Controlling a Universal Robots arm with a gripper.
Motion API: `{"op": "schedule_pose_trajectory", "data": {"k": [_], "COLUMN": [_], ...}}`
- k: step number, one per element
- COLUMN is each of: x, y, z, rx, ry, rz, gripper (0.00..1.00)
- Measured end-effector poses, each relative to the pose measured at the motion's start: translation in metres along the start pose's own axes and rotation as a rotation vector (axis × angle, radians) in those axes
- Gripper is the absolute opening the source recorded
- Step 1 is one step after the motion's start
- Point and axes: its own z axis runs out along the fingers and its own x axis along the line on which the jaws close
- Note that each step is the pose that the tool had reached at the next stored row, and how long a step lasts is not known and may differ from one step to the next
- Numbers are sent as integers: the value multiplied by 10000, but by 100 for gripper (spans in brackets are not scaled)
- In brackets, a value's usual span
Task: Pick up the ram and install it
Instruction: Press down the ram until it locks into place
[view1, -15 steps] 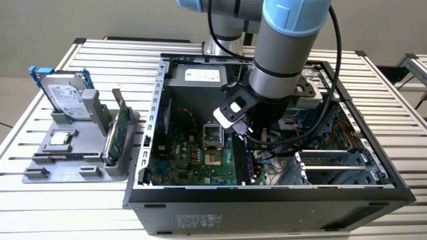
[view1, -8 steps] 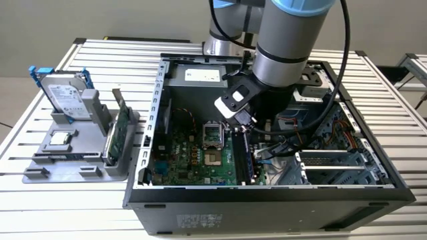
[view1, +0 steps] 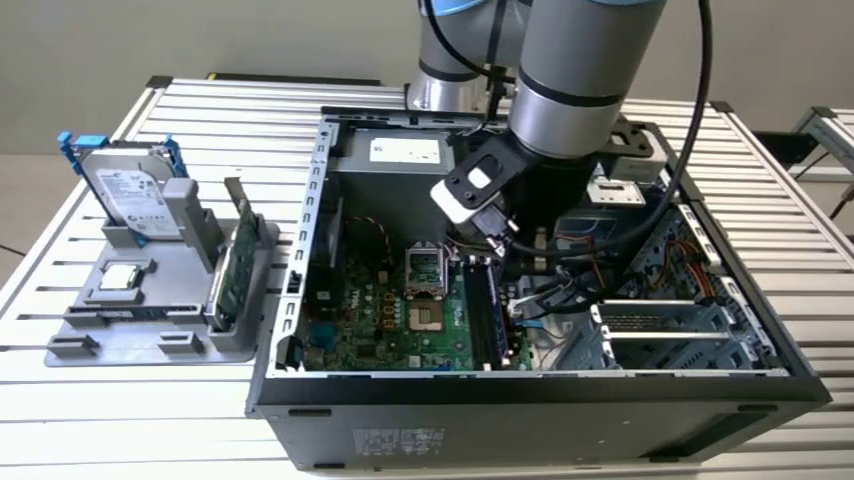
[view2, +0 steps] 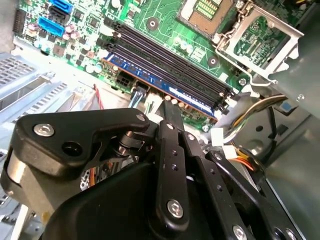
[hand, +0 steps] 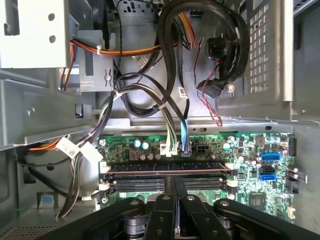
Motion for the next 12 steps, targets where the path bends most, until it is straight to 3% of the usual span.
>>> {"op": "schedule_pose_trajectory", "data": {"k": [6,12], "x": [-2,-2], "y": [2,2], "z": [-60,-74], "rx": [0,-1], "ry": [1,2], "rz": [-1,-1], "gripper": [0,0]}}
